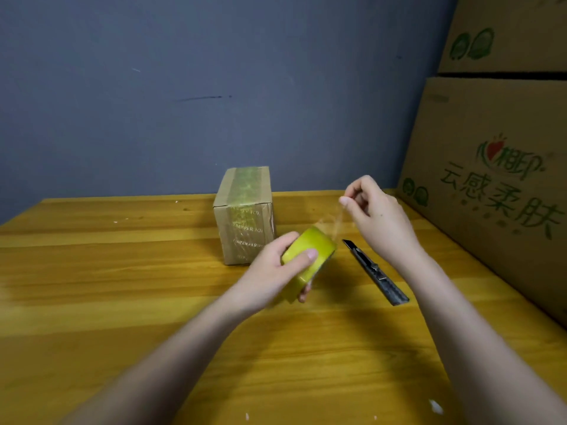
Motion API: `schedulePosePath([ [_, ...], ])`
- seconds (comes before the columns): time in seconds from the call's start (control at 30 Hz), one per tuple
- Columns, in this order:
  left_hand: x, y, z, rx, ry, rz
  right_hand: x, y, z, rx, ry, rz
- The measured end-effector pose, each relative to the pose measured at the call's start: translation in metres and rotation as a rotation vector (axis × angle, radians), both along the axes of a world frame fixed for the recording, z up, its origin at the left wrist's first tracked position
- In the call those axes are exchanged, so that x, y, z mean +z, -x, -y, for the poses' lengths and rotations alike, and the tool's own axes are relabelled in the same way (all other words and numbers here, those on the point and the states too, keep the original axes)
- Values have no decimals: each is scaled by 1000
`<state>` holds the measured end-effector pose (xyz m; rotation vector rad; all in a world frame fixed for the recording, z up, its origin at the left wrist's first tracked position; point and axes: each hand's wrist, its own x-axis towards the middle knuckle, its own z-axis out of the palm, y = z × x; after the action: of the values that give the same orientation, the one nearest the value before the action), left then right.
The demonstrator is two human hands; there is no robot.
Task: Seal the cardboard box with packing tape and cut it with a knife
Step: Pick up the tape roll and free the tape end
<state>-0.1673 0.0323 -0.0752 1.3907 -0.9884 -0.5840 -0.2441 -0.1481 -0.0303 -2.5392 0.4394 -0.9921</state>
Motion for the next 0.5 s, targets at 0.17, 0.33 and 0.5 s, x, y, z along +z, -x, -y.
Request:
schedulePosePath([
  [0.17, -2, -7, 3, 249, -361, 681, 5, 3, -16, -52, 182, -33],
  [0.33, -1, -7, 19, 184, -246, 197, 14, 10, -33, -60, 335, 24],
  [0.5, -2, -13, 25, 174, -233, -39, 29, 19, -44, -20, 510, 165],
])
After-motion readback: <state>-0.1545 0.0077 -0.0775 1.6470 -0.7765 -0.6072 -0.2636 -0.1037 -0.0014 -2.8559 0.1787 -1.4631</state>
